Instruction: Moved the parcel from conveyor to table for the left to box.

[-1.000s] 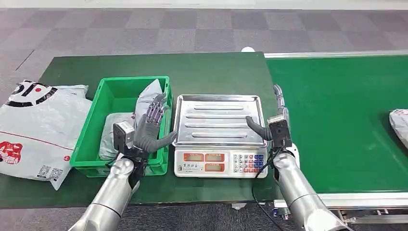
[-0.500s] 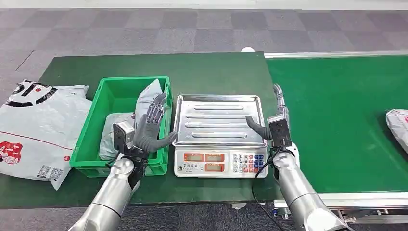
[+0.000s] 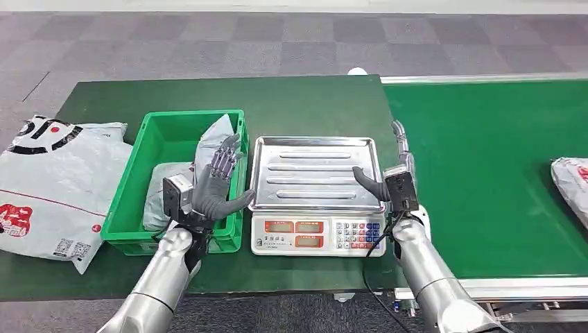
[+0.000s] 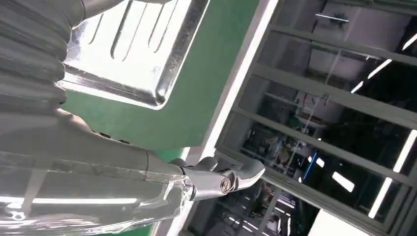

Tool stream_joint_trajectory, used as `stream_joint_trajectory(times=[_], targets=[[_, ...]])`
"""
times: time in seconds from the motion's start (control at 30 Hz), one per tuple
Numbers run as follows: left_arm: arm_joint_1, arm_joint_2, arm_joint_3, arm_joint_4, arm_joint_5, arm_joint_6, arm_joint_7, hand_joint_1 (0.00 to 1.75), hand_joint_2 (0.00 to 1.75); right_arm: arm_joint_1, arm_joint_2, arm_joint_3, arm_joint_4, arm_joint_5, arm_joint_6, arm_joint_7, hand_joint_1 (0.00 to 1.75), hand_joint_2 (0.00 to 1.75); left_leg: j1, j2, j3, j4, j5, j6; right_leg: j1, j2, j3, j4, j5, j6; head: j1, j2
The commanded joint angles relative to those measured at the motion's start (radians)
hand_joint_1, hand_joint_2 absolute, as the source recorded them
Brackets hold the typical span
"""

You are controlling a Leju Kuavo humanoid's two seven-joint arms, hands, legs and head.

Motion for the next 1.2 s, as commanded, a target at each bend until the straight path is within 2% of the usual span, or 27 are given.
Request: stream_joint_trajectory(times=[0.03, 0.17, 1.2], targets=[[-0.035, 0.012, 0.020, 0.051, -0.002, -0.004, 0.004, 0.00, 1.75, -0.041, -0.020, 0.036, 0.057, -0.004, 0.000, 0.005, 0.00, 1.75, 0.002, 0.001, 0.007, -0.005, 0.000, -0.001, 0.002, 0.001, 0.008, -0.007, 0.001, -0.002, 0.000, 0.000], [-0.035, 0.012, 0.020, 0.051, -0.002, -0.004, 0.004, 0.00, 1.75, -0.041, -0.020, 0.036, 0.057, -0.004, 0.000, 0.005, 0.00, 1.75, 0.001, 0.001, 0.002, -0.001, 0.000, 0.000, 0.001, 0.000, 0.002, -0.001, 0.000, -0.001, 0.000, 0.000], [-0.040, 0.009, 0.023, 0.059, 0.001, 0.000, 0.004, 0.00, 1.75, -0.053, -0.023, 0.039, 0.072, -0.005, 0.003, 0.005, 0.00, 1.75, 0.001, 0.001, 0.004, -0.003, 0.000, 0.000, 0.002, 0.001, 0.005, -0.004, 0.001, -0.001, 0.000, 0.000]])
